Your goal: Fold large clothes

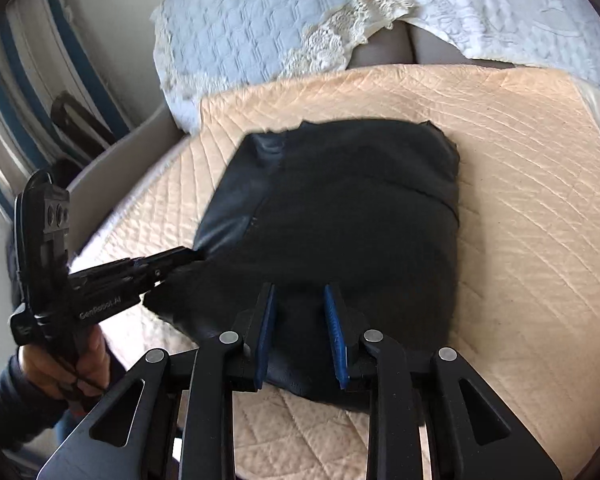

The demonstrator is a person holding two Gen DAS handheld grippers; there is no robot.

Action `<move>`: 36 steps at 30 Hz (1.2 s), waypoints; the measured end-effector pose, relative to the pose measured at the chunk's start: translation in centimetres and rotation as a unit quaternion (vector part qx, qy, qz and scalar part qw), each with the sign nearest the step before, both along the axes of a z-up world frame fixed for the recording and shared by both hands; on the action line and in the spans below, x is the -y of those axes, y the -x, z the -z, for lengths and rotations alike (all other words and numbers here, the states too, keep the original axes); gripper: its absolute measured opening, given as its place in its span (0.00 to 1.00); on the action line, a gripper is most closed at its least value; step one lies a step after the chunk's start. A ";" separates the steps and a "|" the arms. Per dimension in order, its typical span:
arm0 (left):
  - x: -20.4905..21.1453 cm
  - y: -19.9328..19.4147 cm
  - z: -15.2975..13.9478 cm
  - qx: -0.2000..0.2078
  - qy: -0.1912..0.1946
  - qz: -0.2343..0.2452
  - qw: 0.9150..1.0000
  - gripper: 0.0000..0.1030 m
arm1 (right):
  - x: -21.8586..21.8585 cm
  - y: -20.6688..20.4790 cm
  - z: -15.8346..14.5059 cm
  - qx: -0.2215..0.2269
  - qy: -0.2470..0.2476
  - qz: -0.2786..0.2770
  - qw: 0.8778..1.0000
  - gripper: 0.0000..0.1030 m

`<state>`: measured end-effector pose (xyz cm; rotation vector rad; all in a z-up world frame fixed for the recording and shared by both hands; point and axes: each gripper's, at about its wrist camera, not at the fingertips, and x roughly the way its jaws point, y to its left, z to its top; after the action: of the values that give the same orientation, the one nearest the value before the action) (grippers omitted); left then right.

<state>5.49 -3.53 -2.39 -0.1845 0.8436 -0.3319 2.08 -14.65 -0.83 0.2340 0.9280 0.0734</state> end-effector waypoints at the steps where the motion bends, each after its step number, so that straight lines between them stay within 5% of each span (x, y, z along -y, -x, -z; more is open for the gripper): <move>1: 0.0 -0.1 0.0 0.000 0.000 -0.003 1.000 0.16 | 0.0 -0.1 0.2 0.000 0.003 0.002 1.000 0.25; 13: 0.8 1.2 -3.3 0.011 -0.015 -0.001 1.000 0.16 | 0.9 2.1 -1.7 0.003 -0.003 0.013 1.000 0.26; 16: 1.7 0.9 -2.1 0.001 -0.049 0.002 0.999 0.16 | 0.6 1.9 -0.8 -0.004 0.002 0.010 1.000 0.27; 25: 1.3 0.1 -2.4 -0.015 -0.042 -0.006 0.999 0.17 | 1.9 0.8 -2.1 0.002 -0.005 0.022 1.000 0.27; 36: 2.1 -3.3 -4.4 0.014 -0.029 -0.001 0.999 0.21 | 2.8 -2.1 -2.0 0.012 -0.007 0.033 0.999 0.27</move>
<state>8.81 -5.63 2.02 -0.1255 0.8244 -0.3074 4.22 -17.41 1.17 0.2760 0.8950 0.0225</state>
